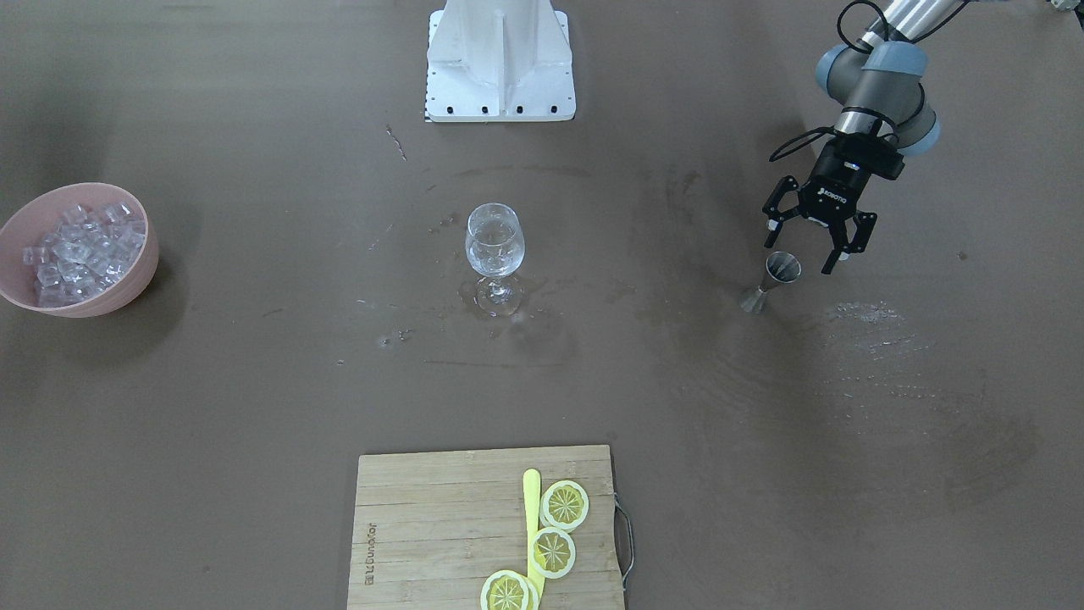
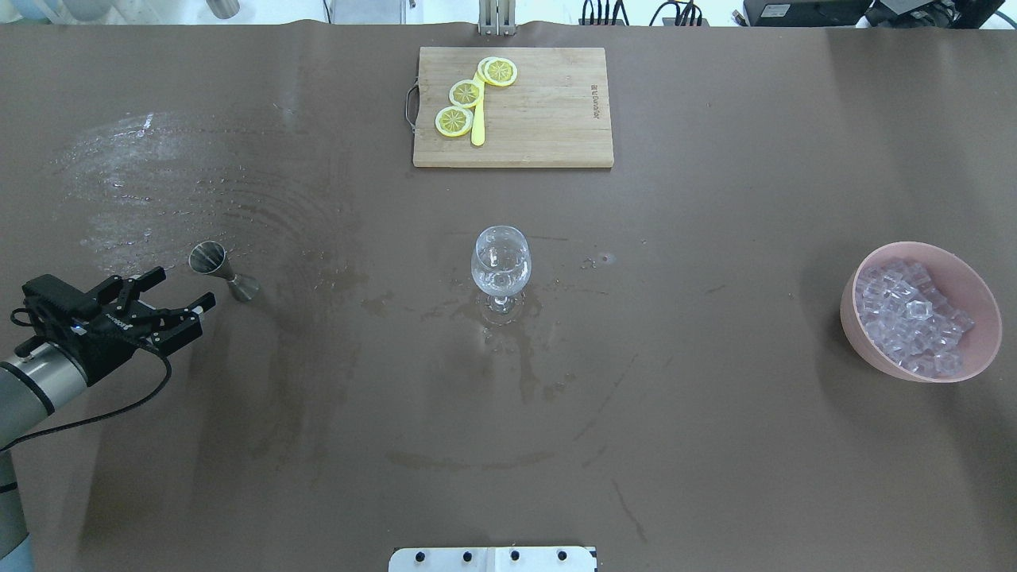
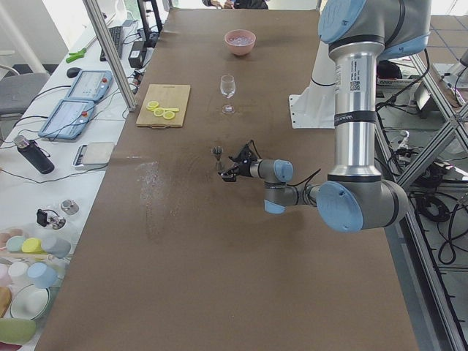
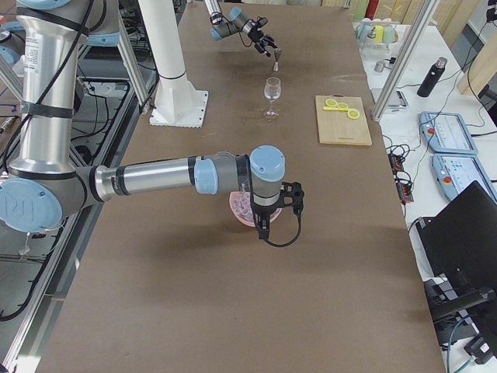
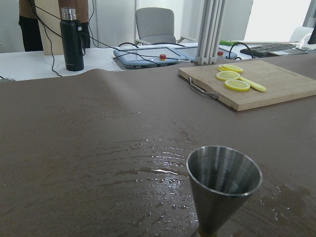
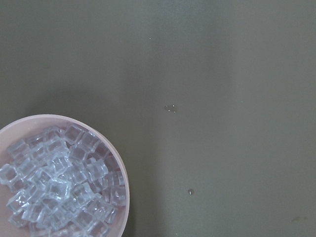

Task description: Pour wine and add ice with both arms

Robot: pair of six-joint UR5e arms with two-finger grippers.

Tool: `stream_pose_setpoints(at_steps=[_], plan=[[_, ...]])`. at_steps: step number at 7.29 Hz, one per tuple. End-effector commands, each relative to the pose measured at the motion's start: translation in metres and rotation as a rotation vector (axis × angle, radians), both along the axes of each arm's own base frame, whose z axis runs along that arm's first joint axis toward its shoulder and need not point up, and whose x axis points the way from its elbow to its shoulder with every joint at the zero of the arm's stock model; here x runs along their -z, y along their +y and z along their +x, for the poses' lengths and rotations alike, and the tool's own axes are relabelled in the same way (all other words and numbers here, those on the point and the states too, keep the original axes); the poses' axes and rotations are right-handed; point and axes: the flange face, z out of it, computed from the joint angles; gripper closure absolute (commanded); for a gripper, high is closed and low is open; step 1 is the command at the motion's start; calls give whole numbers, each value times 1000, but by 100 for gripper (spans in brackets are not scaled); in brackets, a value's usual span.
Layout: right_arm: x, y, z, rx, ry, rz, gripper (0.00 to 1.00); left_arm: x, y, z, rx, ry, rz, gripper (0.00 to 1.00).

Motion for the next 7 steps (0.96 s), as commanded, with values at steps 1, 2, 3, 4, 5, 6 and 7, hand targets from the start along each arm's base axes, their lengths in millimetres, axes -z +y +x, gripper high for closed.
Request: stream_pose_setpoints(at_steps=[1, 2, 3, 4, 5, 6, 7], plan=[[0, 0, 0, 0, -2, 0, 0, -4, 10, -2, -23, 10, 5, 2], [1, -1, -1, 2, -2, 1, 0, -2, 11, -2, -43, 13, 5, 2], [0, -1, -1, 2, -2, 0, 0, -5, 13, -3, -108, 8, 2, 2], [1, -1, -1, 2, -2, 1, 0, -12, 1, -22, -120, -22, 4, 3], [1, -1, -1, 2, -2, 1, 0, -11, -15, -43, -157, -85, 73, 2], [1, -1, -1, 2, -2, 1, 0, -16, -35, -70, -158, -116, 75, 2], [1, -2, -1, 2, -2, 3, 0, -20, -54, -98, -176, -140, 49, 2]])
